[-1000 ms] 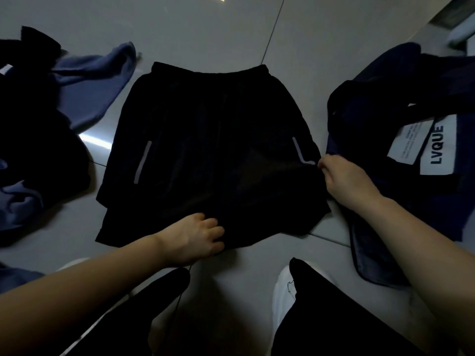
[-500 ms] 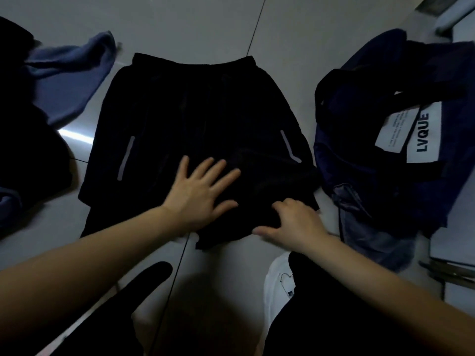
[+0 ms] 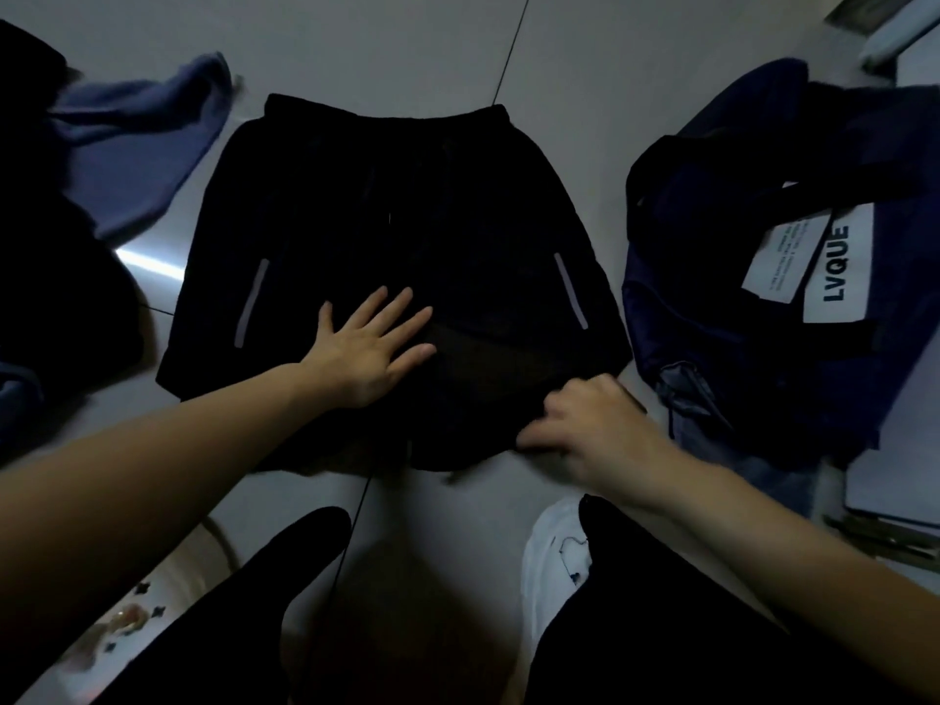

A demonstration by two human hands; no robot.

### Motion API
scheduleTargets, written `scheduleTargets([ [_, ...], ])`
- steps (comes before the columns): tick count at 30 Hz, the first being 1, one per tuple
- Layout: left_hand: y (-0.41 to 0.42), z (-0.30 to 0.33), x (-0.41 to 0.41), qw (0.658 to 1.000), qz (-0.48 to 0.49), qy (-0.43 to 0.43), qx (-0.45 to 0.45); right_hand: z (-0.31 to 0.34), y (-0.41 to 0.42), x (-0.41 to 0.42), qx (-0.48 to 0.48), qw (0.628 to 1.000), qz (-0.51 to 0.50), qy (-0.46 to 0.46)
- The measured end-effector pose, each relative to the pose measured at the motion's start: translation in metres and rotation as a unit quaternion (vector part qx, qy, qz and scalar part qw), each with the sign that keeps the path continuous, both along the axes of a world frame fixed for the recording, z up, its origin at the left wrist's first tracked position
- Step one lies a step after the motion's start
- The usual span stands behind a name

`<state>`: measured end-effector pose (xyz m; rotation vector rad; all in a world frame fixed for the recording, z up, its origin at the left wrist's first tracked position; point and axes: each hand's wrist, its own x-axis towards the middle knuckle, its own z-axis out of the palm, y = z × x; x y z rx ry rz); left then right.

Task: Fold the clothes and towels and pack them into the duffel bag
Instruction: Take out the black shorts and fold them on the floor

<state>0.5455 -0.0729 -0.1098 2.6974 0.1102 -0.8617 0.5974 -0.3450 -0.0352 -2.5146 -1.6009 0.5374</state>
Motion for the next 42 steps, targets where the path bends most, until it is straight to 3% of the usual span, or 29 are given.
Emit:
scheduleTargets([
  [2,0.001,0.001,0.002,1.0,-0.003,0.003,-0.008,-0.008,0.0,-0.026,-0.065,0.991,0.111,-0.022],
  [4,0.004,0.004,-0.001,0.999,-0.03,-0.003,0.015,-0.009,0.002,-0.035,-0.116,0.985,0.12,0.03],
  [6,0.004,0.005,-0.006,0.996,-0.056,-0.046,0.053,-0.008,0.003,-0.023,-0.164,0.982,0.051,0.074],
  [8,-0.002,0.012,-0.011,0.982,-0.105,-0.144,0.066,-0.005,0.001,-0.006,-0.161,0.979,-0.074,0.097],
  [11,-0.024,0.02,-0.02,0.91,-0.292,-0.295,0.012,-0.011,-0.013,0.015,-0.121,0.965,-0.227,0.048],
  [13,-0.046,0.023,-0.026,0.858,-0.404,-0.315,-0.044,-0.019,-0.024,0.024,-0.164,0.941,-0.293,0.049],
  [14,-0.058,0.025,-0.028,0.849,-0.435,-0.294,-0.058,-0.023,-0.029,0.027,-0.188,0.928,-0.316,0.063],
  [17,-0.078,0.027,-0.03,0.868,-0.463,-0.18,0.003,-0.038,-0.041,0.027,-0.222,0.907,-0.348,0.077],
  [21,-0.081,0.028,-0.029,0.898,-0.42,-0.106,0.071,-0.048,-0.048,0.029,-0.127,0.89,-0.419,0.125],
  [26,-0.077,0.023,-0.033,0.95,-0.298,-0.051,0.081,-0.028,-0.048,0.041,-0.035,0.881,-0.45,0.14],
  [29,-0.069,0.016,-0.038,0.965,-0.237,-0.104,0.043,-0.023,-0.051,0.044,-0.046,0.909,-0.402,0.102],
  [31,-0.062,0.014,-0.039,0.954,-0.267,-0.129,0.044,-0.028,-0.053,0.041,-0.088,0.927,-0.355,0.078],
  [36,-0.057,0.021,-0.042,0.882,-0.392,-0.258,0.05,-0.034,-0.043,0.03,-0.154,0.961,-0.227,-0.045],
  [39,-0.061,0.03,-0.047,0.837,-0.423,-0.346,0.023,-0.037,-0.028,0.022,-0.201,0.974,-0.1,-0.026],
  [42,-0.064,0.037,-0.056,0.824,-0.428,-0.371,-0.011,-0.045,-0.026,0.028,-0.235,0.966,-0.106,-0.023],
])
